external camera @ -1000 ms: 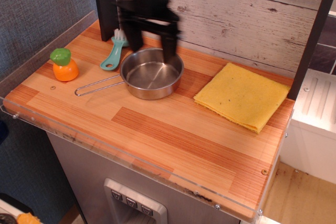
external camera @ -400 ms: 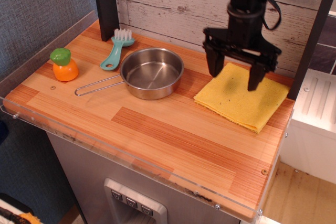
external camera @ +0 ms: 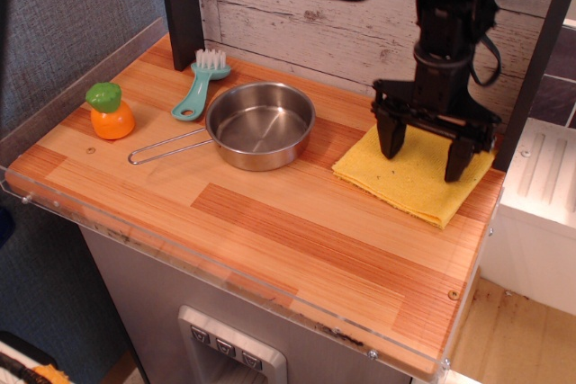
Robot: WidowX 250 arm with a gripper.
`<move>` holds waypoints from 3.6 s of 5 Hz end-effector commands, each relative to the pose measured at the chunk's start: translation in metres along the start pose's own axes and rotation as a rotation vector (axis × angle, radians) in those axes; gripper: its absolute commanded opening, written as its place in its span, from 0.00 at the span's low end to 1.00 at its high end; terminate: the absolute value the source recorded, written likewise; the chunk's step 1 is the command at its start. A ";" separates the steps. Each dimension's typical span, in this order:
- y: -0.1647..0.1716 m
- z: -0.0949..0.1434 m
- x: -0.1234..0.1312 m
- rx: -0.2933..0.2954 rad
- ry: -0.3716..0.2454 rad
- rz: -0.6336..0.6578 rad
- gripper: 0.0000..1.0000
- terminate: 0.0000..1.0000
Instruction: PICK UP THE YELLOW TOWEL AND PUT ANOTHER SIDE OF THE TABLE
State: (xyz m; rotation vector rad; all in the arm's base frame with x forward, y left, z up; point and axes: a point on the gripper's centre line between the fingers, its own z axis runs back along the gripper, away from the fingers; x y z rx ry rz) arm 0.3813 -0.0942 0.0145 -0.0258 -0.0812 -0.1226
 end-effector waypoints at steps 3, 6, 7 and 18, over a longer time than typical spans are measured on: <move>-0.019 -0.022 -0.047 -0.032 0.056 -0.041 1.00 0.00; -0.020 -0.015 -0.136 0.020 0.118 -0.020 1.00 0.00; -0.022 -0.013 -0.147 0.026 0.122 -0.025 1.00 0.00; 0.013 0.129 -0.095 -0.047 -0.118 0.020 1.00 1.00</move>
